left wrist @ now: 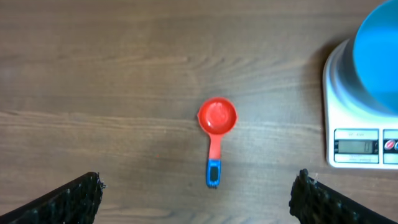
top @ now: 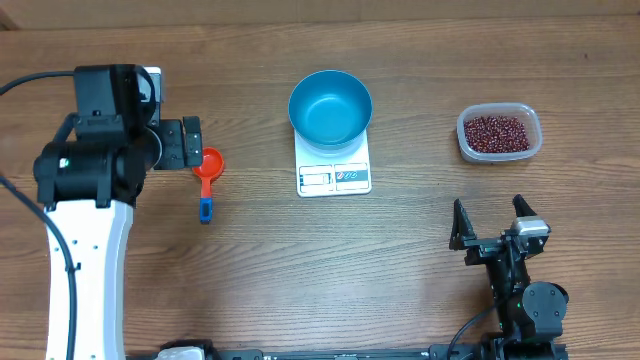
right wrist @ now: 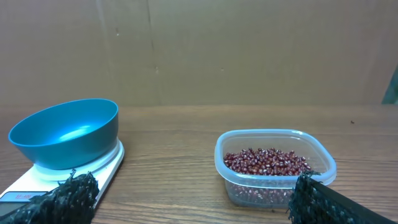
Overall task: Scoop item into bowl and weigh 150g on scale
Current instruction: 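Raise the left gripper and move it over the red measuring cup, then lower the open left gripper toward the red cup's rim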
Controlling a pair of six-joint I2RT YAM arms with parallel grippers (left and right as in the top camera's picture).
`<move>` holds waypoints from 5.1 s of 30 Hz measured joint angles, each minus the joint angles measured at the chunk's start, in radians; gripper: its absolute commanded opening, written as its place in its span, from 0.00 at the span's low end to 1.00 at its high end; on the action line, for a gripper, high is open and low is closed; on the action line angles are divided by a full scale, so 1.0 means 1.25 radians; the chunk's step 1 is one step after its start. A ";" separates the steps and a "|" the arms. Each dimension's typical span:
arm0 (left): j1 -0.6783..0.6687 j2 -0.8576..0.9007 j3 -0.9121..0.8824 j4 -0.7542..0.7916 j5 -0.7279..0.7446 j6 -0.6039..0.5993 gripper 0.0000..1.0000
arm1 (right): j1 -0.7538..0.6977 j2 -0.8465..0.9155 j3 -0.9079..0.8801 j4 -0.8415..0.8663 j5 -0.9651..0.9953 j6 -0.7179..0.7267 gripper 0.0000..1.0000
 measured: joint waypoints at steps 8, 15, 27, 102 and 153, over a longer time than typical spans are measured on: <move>0.000 0.066 0.000 -0.009 -0.008 0.000 1.00 | 0.000 0.000 0.000 0.000 0.000 0.000 1.00; 0.000 0.108 0.000 -0.009 -0.009 0.000 1.00 | 0.000 0.000 0.000 0.000 0.000 0.000 1.00; 0.000 0.142 0.000 -0.009 -0.009 0.000 0.99 | 0.000 0.000 0.000 0.000 -0.001 0.000 1.00; 0.000 0.248 -0.007 0.019 -0.008 0.000 0.99 | 0.000 0.000 0.000 0.000 0.000 -0.001 1.00; 0.010 0.248 -0.225 0.268 -0.008 -0.003 1.00 | 0.000 0.000 0.000 0.000 0.000 0.000 1.00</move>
